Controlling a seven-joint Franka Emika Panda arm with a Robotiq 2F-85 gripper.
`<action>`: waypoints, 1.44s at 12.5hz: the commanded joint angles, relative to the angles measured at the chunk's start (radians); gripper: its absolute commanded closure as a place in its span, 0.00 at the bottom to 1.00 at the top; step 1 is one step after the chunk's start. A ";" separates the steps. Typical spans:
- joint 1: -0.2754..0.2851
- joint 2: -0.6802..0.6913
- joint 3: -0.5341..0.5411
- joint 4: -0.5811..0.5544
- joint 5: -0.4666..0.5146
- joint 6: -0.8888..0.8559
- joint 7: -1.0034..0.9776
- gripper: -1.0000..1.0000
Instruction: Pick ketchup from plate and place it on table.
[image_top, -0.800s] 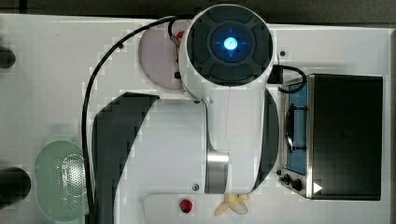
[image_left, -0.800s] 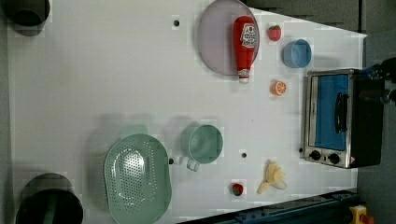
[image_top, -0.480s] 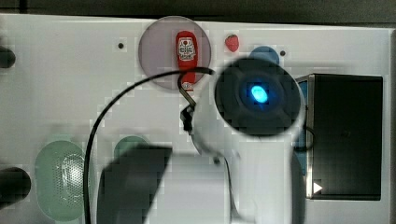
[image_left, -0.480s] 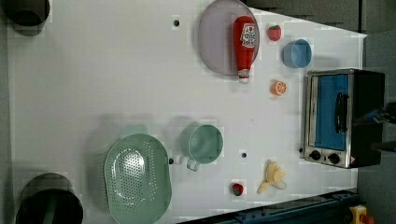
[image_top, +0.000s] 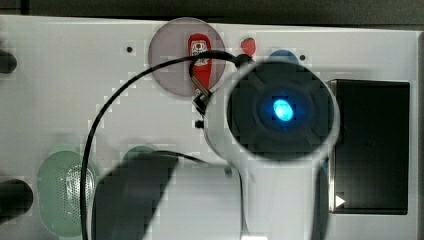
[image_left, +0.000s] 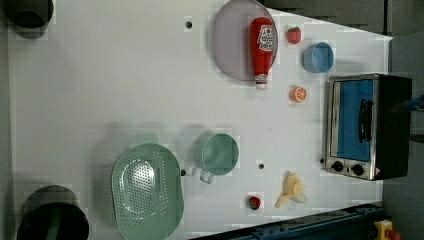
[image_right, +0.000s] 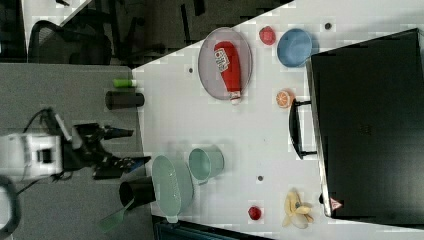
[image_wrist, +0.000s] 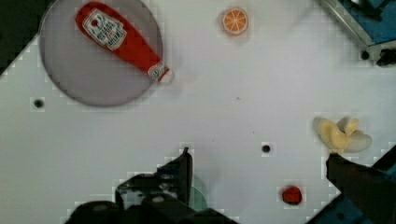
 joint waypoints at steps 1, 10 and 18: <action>0.004 0.131 0.030 -0.025 0.001 0.082 0.024 0.00; 0.015 0.436 0.077 0.005 0.000 0.396 -0.358 0.00; 0.025 0.724 0.076 0.138 0.000 0.565 -0.662 0.00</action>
